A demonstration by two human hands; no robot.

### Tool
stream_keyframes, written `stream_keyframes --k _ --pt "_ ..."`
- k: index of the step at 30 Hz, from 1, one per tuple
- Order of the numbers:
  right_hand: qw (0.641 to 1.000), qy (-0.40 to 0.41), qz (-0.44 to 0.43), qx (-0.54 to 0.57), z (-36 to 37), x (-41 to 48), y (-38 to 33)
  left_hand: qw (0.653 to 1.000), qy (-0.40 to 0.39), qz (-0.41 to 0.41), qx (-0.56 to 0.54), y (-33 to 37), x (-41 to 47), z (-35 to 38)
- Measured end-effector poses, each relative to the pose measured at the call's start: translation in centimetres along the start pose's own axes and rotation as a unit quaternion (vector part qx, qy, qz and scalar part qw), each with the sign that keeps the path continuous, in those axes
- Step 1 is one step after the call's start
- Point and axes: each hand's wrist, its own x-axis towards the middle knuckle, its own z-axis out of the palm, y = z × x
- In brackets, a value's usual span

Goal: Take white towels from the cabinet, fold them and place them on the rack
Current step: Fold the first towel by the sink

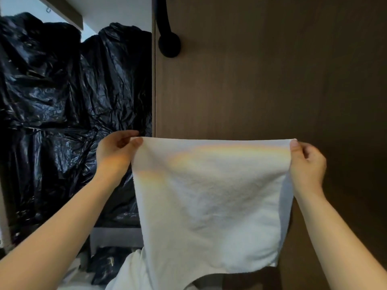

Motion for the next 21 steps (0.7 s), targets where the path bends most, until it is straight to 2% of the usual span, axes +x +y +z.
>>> stream_keyframes --k 3,8,12,14,16,17,19,21 --pt "1.000 -0.008 0.007 -0.021 0.6 -0.4 0.3 0.996 -0.014 0.017 0.087 -0.5 -0.9 0.6" --pt "0.999 -0.009 0.008 -0.032 0.6 -0.7 0.8 0.998 0.014 0.010 0.069 -0.5 -1.3 0.4" --pt "0.998 -0.023 0.019 -0.050 0.4 -0.9 1.3 0.996 -0.007 -0.011 0.093 -0.7 -1.6 0.1" --pt "0.997 -0.030 0.016 -0.063 0.3 -1.2 1.9 0.982 -0.051 0.071 0.166 -1.1 -1.8 -0.3" --pt "0.996 -0.033 -0.002 -0.088 0.3 -1.8 2.5 0.947 -0.095 0.183 0.247 -1.6 -2.1 -0.3" --pt "0.994 -0.030 -0.018 -0.103 0.3 -2.2 2.7 0.940 -0.105 0.195 0.259 -1.5 -2.4 -0.2" --pt "0.989 -0.017 -0.051 -0.134 0.4 -2.9 3.2 0.955 -0.098 0.142 0.241 -1.2 -2.9 0.2" --pt "0.986 0.007 -0.072 -0.148 0.6 -3.4 3.6 0.984 -0.115 0.011 0.136 -0.6 -3.5 0.7"
